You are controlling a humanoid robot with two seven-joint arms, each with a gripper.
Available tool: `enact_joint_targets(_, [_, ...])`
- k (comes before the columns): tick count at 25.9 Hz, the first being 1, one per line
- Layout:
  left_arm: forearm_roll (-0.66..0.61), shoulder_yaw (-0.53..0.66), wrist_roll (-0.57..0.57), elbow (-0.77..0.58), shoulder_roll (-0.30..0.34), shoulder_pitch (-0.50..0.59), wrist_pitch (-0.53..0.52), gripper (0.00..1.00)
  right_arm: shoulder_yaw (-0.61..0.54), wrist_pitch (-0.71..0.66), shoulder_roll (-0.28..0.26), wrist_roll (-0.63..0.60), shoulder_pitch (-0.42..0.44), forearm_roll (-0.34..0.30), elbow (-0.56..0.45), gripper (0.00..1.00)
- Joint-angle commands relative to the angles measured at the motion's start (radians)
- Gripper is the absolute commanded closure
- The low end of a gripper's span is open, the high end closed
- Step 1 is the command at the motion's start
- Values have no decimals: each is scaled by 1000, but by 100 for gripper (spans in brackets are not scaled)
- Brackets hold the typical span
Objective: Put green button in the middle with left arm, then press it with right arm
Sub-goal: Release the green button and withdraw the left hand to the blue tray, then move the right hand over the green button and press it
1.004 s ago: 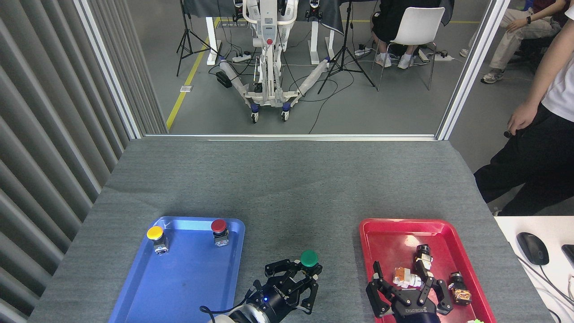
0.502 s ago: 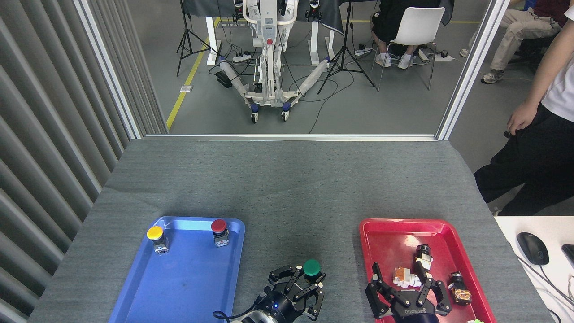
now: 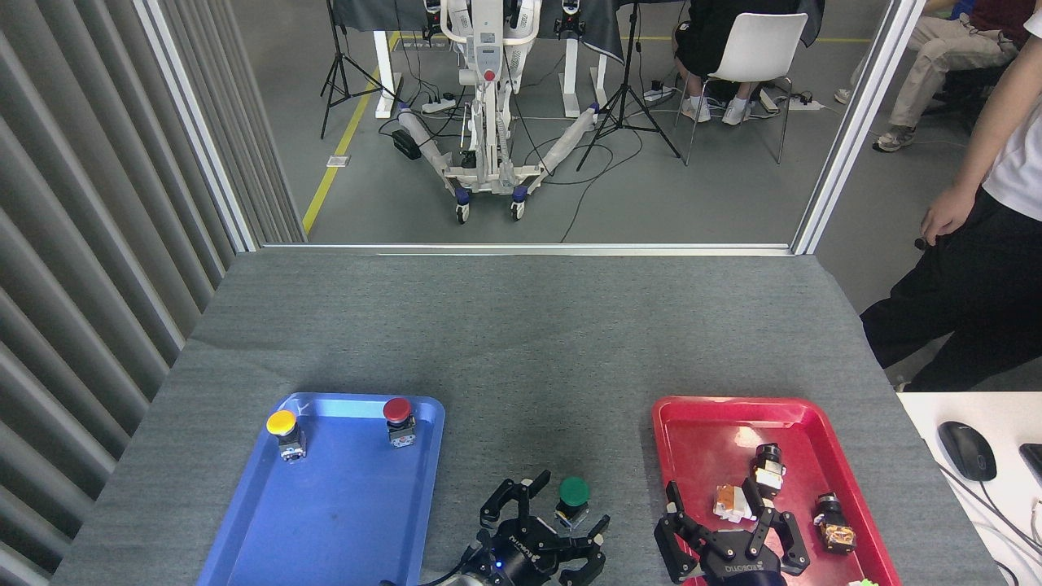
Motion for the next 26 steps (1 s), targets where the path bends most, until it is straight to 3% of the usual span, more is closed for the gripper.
enact_joint_targets(1, [1, 98, -7, -208, 76, 107, 3, 1, 3, -3, -1, 1, -13, 0, 1, 0])
enact_joint_targets(5, [-21, 305, -5, -424, 148, 278, 1, 1, 14, -6, -4, 1, -19, 0, 3, 4])
enact_joint_targets(10, [-269, 609, -34, -485, 125, 425, -14, 1, 47, -26, -8, 2, -27, 0, 12, 22])
enact_joint_targets(12, [-311, 698, -71, -487, 102, 449, -29, 1, 58, -35, -9, 1, -32, 0, 21, 29])
enact_joint_targets(14, [-320, 815, -85, -487, 95, 477, -82, 1, 77, -42, -9, 1, -35, 0, 29, 43])
enact_joint_targets(18, [-318, 1046, -88, -485, 19, 518, -213, 1, 90, -110, -21, 1, -52, 3, 37, 76])
enact_joint_targets(21, [-318, 1082, -88, -487, -2, 515, -244, 1, 138, -141, -23, 1, -76, 6, 67, 99])
enact_joint_targets(26, [-311, 1083, -88, -484, -2, 517, -332, 1, 193, -136, -18, 1, -114, 32, 126, 100])
